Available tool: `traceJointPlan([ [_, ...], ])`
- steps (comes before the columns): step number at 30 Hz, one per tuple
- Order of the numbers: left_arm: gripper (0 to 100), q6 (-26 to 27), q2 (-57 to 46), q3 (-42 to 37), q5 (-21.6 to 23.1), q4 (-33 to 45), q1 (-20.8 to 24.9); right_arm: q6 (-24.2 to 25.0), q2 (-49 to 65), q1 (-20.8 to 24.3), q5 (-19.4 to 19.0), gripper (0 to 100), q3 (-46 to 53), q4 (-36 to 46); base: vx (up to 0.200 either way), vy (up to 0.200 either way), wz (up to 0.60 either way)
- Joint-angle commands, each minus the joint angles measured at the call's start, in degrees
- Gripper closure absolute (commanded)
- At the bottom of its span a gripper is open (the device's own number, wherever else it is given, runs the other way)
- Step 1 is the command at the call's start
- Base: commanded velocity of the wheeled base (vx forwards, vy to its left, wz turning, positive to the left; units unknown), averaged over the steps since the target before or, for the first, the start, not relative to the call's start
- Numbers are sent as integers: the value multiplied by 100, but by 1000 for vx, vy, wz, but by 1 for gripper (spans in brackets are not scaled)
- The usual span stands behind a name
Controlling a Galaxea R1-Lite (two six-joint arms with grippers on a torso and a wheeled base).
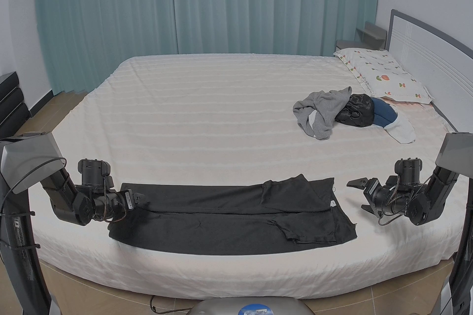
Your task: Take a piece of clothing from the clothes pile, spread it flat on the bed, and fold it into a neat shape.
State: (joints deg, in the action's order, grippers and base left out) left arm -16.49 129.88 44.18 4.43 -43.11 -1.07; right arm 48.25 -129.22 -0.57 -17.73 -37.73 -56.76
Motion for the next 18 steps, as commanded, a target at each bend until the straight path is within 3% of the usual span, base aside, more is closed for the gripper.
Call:
traceJointPlan([
  [1,100,-3,46,29,-3,-14,2,0,2,-4,-3,0,-6,-2,0,0,0],
  [18,100,23,-323,-85,-21,-5,-16,0,11,-4,-3,0,-6,-2,0,0,0],
])
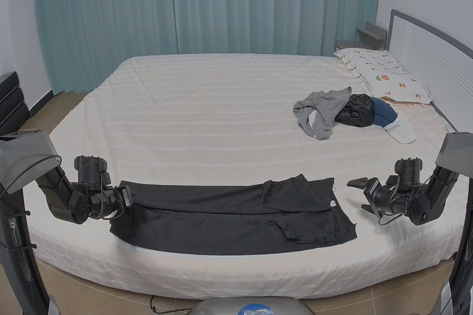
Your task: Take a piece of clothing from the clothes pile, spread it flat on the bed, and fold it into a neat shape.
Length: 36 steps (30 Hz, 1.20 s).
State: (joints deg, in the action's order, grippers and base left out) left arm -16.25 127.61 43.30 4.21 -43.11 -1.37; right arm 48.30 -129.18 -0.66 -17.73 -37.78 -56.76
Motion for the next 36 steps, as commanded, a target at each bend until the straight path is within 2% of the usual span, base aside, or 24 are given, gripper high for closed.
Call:
traceJointPlan([
  [1,100,-1,-96,3,1,-5,5,-5,7,4,-3,0,-1,-2,0,0,0],
  [21,100,-89,-26,117,1,4,31,110,16,4,-3,0,-10,-2,-20,0,0],
  [27,100,-370,-35,284,-7,13,75,110,16,4,-3,0,-1,-2,0,0,0],
  [36,100,-379,-70,302,-34,4,233,110,7,4,-3,0,-1,-2,0,-200,0],
])
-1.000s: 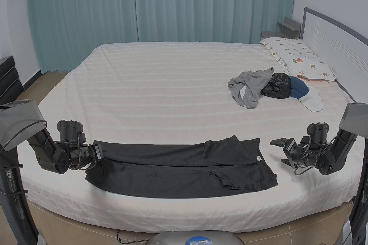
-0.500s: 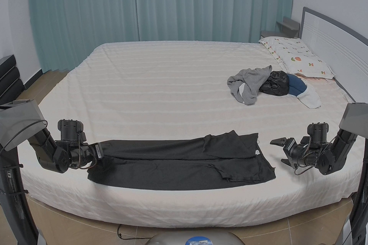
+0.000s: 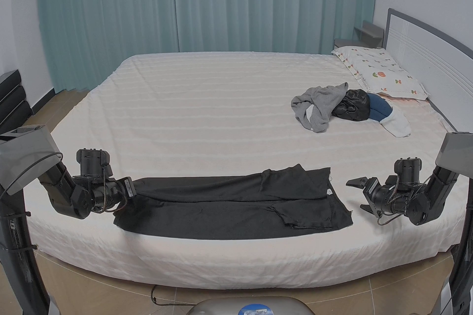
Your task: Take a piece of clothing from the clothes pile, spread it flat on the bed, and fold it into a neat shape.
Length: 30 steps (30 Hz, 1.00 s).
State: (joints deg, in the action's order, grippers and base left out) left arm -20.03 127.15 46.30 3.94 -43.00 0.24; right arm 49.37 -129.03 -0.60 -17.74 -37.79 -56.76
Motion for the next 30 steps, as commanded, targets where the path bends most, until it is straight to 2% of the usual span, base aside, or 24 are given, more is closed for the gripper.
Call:
traceJointPlan([
  [1,100,-1,-32,2,-7,-7,107,2,-9,-2,-2,0,0,-2,0,-200,0],
  [9,100,-10,-138,81,-209,2,301,2,-9,7,-2,0,-9,-2,0,-200,0],
  [12,100,-10,-278,125,-279,151,503,2,0,7,-2,0,-9,-2,0,-200,0],
  [19,100,-317,-560,441,-376,766,951,2,0,25,-2,0,0,-2,0,-200,0],
  [20,100,-414,-551,591,-543,951,1101,2,-9,51,-2,0,0,-2,0,-200,0],
  [30,100,-440,-419,1188,-930,1584,1698,2,-61,209,-2,0,44,-2,0,-200,0],
])
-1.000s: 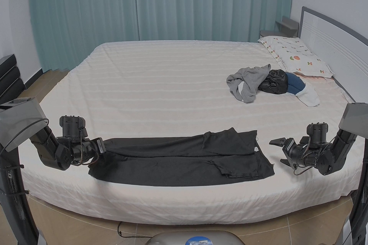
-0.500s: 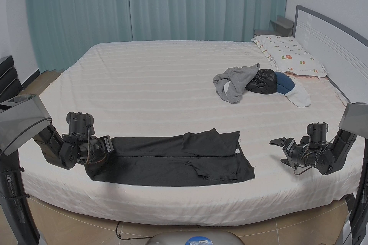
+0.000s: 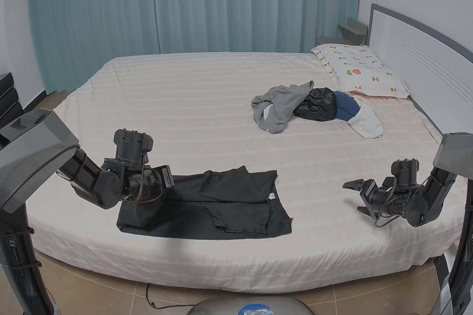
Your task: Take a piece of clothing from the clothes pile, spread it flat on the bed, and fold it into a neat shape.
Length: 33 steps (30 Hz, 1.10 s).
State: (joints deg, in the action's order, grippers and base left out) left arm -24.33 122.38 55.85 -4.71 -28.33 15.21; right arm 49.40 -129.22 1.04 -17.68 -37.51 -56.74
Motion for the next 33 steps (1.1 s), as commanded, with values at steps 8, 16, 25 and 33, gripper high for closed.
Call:
traceJointPlan([
  [8,100,-107,234,955,-66,908,570,-9,-59,116,1,0,24,-4,0,-200,0],
  [16,100,-239,655,1526,-92,1277,869,-18,-68,125,1,0,42,-4,0,-150,0],
  [25,100,-537,1077,1992,-487,1409,1054,-44,-86,160,1,0,42,-4,0,0,0],
  [33,0,-784,1086,2036,-461,1400,1098,-44,-103,169,1,0,42,-4,0,0,0],
])
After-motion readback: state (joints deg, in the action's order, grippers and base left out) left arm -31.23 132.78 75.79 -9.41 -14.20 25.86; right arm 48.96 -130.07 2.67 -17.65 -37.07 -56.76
